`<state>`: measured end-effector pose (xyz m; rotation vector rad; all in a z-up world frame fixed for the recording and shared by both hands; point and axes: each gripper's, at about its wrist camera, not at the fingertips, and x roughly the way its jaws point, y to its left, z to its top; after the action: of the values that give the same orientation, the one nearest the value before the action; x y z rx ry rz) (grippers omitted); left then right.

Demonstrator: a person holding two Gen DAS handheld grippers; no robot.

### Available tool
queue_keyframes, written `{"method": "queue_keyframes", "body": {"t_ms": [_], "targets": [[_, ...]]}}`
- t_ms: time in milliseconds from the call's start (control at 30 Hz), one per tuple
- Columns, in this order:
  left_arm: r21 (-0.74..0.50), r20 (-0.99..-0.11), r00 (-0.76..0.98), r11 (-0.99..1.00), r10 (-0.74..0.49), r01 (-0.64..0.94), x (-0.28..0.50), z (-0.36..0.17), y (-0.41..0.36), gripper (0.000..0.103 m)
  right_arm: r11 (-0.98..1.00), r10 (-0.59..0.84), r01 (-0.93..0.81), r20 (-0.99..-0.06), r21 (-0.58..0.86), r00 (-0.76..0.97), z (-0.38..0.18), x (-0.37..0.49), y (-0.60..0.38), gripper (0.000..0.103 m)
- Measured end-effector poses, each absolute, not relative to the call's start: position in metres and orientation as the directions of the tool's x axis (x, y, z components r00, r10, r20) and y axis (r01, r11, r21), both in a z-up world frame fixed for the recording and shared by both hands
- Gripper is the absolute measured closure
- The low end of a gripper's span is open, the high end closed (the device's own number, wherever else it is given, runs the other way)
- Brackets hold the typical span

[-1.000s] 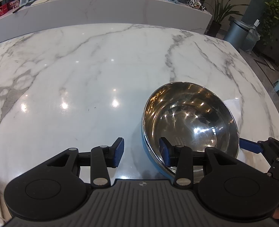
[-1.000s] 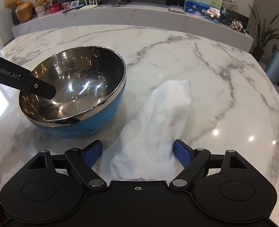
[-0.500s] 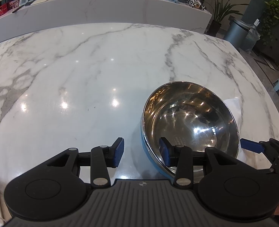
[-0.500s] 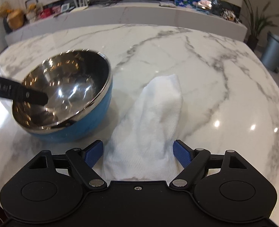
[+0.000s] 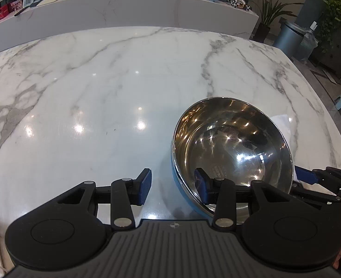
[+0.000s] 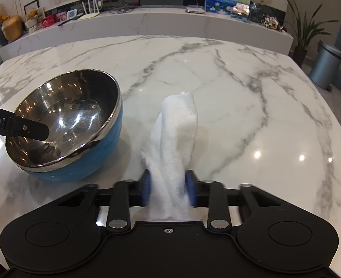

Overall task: Clean bowl
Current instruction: 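Close the right tool on the white cloth again and lift it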

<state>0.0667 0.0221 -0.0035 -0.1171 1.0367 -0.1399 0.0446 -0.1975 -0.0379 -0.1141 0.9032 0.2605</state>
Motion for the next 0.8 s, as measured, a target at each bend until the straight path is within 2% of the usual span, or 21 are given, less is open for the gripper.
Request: {"method": "queue_keyframes", "body": {"t_ms": [200, 367, 500, 800], "targets": [[-0.164, -0.848, 0.501, 0.985, -0.171, 0.059, 0.066, -0.003, 0.02, 0.064, 0.956, 0.168, -0.292, -0.782, -0.019, 0.6, -0.036, 0.043, -0.192, 0.085], [-0.17, -0.845, 0.505, 0.984, -0.174, 0.054, 0.066, -0.001, 0.02, 0.064, 0.951, 0.182, -0.308, -0.738, -0.037, 0.65, -0.021, 0.039, -0.189, 0.085], [-0.179, -0.844, 0.503, 0.982, -0.185, 0.06, 0.065, 0.0, 0.02, 0.072, 0.941, 0.205, -0.336, -0.714, -0.045, 0.67, -0.011, 0.035, -0.185, 0.085], [-0.165, -0.844, 0.506, 0.983, -0.18, 0.075, 0.067, -0.001, 0.016, 0.076, 0.923, 0.229, -0.382, -0.722, -0.052, 0.653, -0.011, 0.031, -0.178, 0.085]]}}
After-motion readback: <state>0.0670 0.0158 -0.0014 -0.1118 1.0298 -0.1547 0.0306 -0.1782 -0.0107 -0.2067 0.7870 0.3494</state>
